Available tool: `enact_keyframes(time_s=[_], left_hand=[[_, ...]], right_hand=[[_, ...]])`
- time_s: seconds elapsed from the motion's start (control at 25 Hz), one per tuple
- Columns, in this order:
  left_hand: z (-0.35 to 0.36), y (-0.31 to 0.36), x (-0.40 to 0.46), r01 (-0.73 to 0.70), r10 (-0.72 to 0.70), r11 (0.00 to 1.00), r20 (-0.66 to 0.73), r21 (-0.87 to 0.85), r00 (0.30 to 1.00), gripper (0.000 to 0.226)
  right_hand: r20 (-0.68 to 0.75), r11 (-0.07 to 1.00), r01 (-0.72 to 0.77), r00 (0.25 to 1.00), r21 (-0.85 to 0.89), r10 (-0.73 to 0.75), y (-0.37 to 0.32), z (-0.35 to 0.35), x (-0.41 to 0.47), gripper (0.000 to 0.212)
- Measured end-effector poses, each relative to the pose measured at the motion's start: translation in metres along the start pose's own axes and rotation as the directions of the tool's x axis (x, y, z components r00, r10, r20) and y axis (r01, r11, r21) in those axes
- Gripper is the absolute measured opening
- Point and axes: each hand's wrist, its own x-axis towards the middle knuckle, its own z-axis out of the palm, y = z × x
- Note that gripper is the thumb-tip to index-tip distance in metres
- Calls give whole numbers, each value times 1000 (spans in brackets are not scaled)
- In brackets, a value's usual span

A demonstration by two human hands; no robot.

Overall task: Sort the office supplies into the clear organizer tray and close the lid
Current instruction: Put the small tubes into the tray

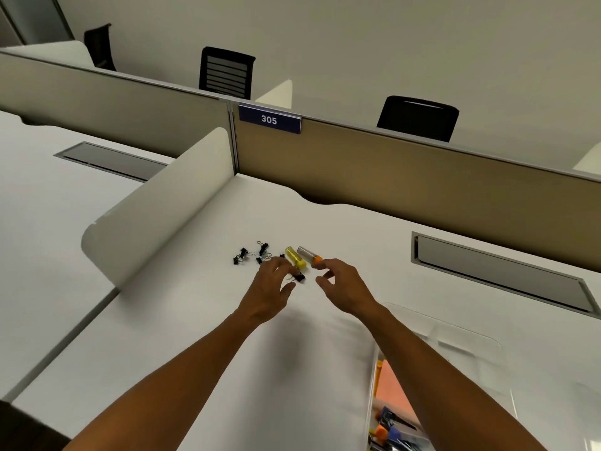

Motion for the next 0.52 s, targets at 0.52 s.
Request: enact_keyframes(time_s=[0.52], left_hand=[[10,-45,110,-142,83,970,281,198,956,51]], right_hand=[[-52,996,-90,995,7,90,-17,7,86,48]])
